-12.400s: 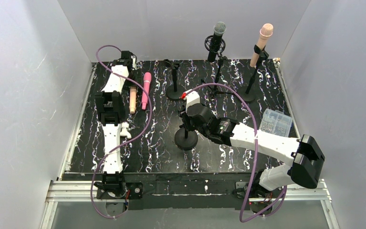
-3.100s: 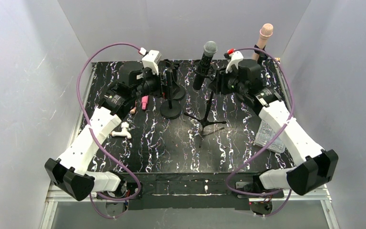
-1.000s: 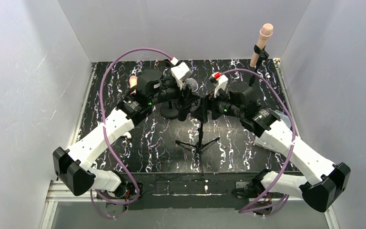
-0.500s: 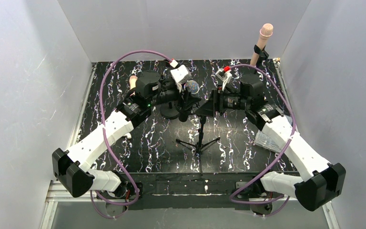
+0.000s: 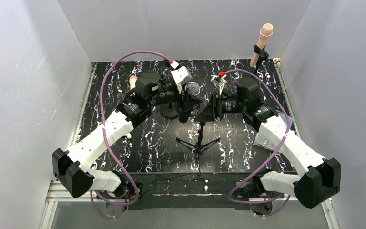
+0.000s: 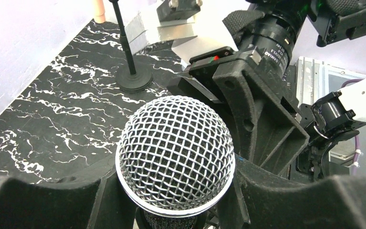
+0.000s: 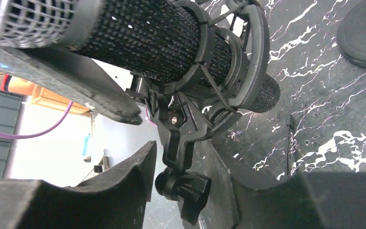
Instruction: Remove the microphone from the stand
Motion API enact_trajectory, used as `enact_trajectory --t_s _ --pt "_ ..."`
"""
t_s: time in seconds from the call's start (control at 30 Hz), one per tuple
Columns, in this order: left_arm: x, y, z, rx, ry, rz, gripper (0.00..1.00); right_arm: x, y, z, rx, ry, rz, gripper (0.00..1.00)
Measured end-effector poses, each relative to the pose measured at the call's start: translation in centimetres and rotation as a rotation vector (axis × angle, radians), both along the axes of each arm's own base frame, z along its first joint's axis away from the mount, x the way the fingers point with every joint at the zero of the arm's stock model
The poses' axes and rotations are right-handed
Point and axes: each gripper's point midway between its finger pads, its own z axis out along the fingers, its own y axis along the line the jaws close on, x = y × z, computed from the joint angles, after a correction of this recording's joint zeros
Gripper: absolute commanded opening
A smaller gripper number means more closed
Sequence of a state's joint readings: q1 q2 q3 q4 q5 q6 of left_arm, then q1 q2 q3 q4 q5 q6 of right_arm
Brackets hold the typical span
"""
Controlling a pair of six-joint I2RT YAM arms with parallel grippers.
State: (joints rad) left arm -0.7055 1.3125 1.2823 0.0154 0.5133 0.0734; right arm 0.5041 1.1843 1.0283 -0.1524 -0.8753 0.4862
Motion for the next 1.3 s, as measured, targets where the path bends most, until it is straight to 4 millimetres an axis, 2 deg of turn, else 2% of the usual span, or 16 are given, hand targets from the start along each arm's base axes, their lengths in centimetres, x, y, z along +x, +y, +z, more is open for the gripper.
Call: enact_trajectory --t_s 0.17,0.3,0.9,1.07,1.3 --pt "-0.2 -0.1 0.0 -0.002 -0.001 -0.013 0.00 -0.4 0.0 -0.5 0.000 0.042 0.006 0.29" --pt "-0.3 -0.1 0.1 -0.003 -0.001 -0.022 0.00 -0.3 0.1 -0.5 0.009 0.053 0.006 0.01" --pt "-1.7 0.3 1.3 -0.019 -0.020 -0.050 0.00 -0.6 0.1 -1.4 -0.053 0.203 -0.004 0.01" --pt "-2.3 0.1 3.1 -0.046 -0.044 -0.075 0.00 -0.7 0.0 -1.5 -0.072 0.220 -0.016 0.01" --pt "-3.2 0.3 6.8 -0.104 -0.084 -0.096 0.00 -0.8 0.0 -1.6 -0.085 0.230 -0.019 0.01"
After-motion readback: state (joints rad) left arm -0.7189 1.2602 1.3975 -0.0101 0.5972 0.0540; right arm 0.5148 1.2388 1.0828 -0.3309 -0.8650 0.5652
